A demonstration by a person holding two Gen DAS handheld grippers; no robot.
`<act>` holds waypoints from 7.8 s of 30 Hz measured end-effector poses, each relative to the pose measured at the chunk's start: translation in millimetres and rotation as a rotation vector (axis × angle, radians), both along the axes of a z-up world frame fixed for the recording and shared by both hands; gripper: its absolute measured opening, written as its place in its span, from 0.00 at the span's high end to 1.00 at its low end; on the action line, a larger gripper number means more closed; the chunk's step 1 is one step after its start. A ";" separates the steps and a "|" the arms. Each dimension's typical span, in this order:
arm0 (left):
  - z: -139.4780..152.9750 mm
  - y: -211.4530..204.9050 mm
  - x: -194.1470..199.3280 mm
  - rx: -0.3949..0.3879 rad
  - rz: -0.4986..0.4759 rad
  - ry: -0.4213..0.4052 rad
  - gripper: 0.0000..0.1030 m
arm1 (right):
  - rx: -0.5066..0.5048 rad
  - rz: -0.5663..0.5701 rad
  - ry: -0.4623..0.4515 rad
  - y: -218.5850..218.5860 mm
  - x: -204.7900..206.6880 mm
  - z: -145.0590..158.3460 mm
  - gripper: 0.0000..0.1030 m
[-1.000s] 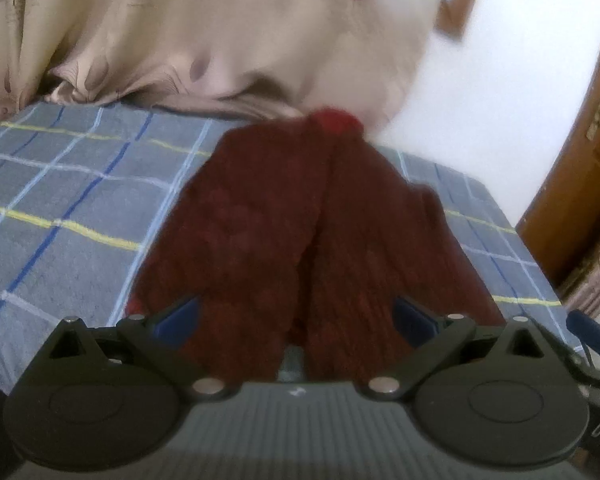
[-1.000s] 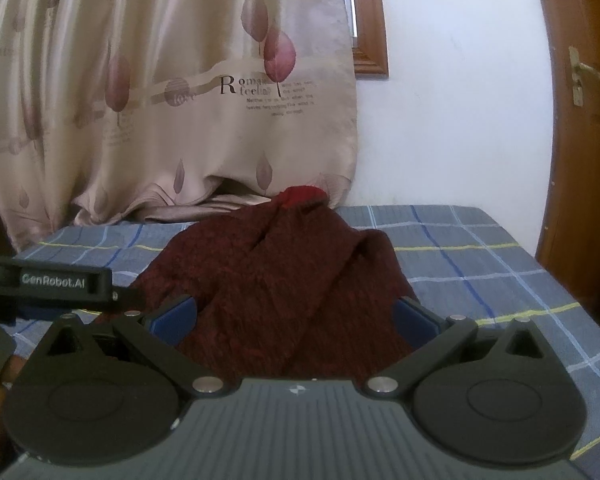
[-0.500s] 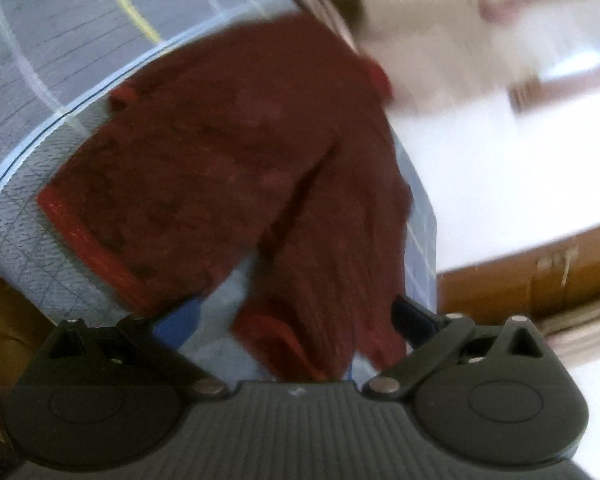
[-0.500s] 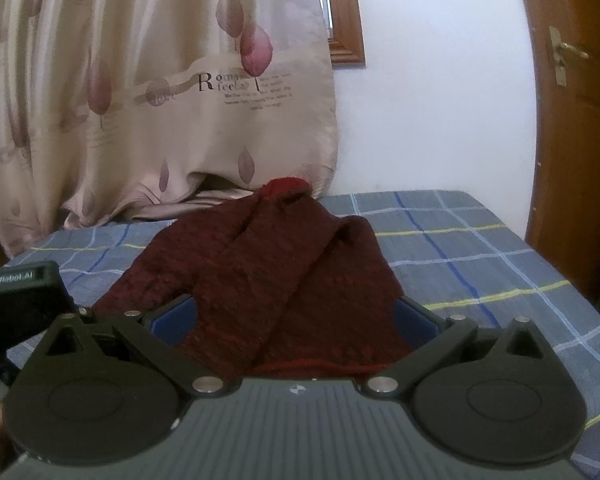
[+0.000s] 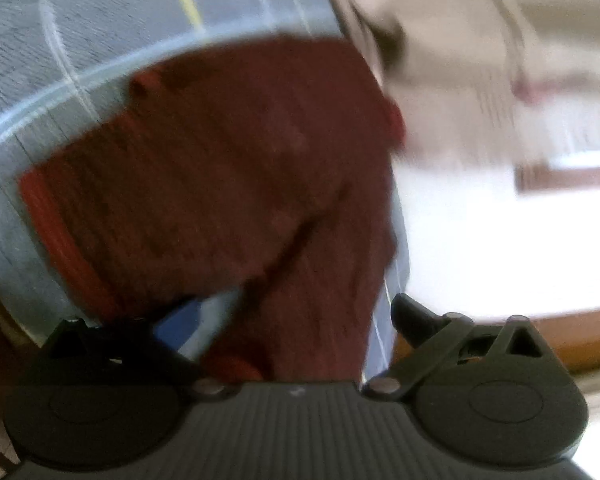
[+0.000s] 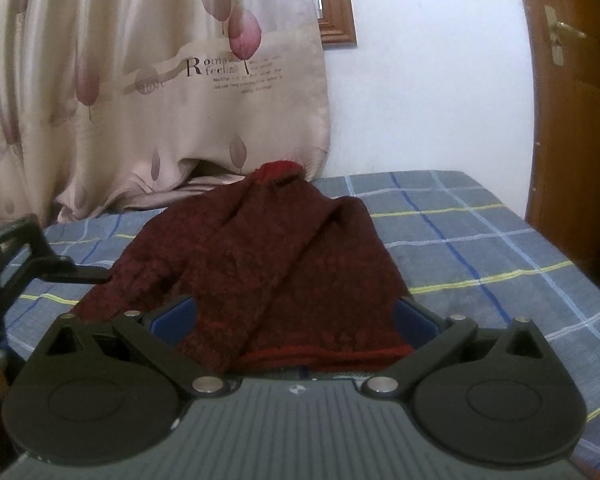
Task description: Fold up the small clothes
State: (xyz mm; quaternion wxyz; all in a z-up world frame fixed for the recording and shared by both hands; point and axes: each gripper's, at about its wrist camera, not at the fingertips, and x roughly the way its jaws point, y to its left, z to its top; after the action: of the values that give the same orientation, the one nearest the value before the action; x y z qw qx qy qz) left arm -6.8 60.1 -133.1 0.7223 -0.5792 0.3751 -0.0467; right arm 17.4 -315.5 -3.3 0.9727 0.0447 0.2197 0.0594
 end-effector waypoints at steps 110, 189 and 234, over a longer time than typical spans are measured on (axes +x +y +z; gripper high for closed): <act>59.5 406.6 195.1 0.266 0.880 -0.112 0.05 | -0.040 0.314 0.082 34.0 68.8 -12.9 0.00; 52.6 109.6 79.2 0.512 -0.342 -0.287 0.01 | 0.390 0.329 0.361 -203.0 198.3 -86.7 0.11; 127.9 51.9 34.4 0.586 -0.184 -0.560 0.02 | 0.822 0.058 0.209 -278.8 120.6 -63.1 0.34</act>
State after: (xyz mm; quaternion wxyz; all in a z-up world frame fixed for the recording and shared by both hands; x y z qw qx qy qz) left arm 27.6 112.1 -5.2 0.9235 -0.2782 0.2119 -0.1578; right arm 138.0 -594.3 -66.4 0.8445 0.4282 0.2763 0.1646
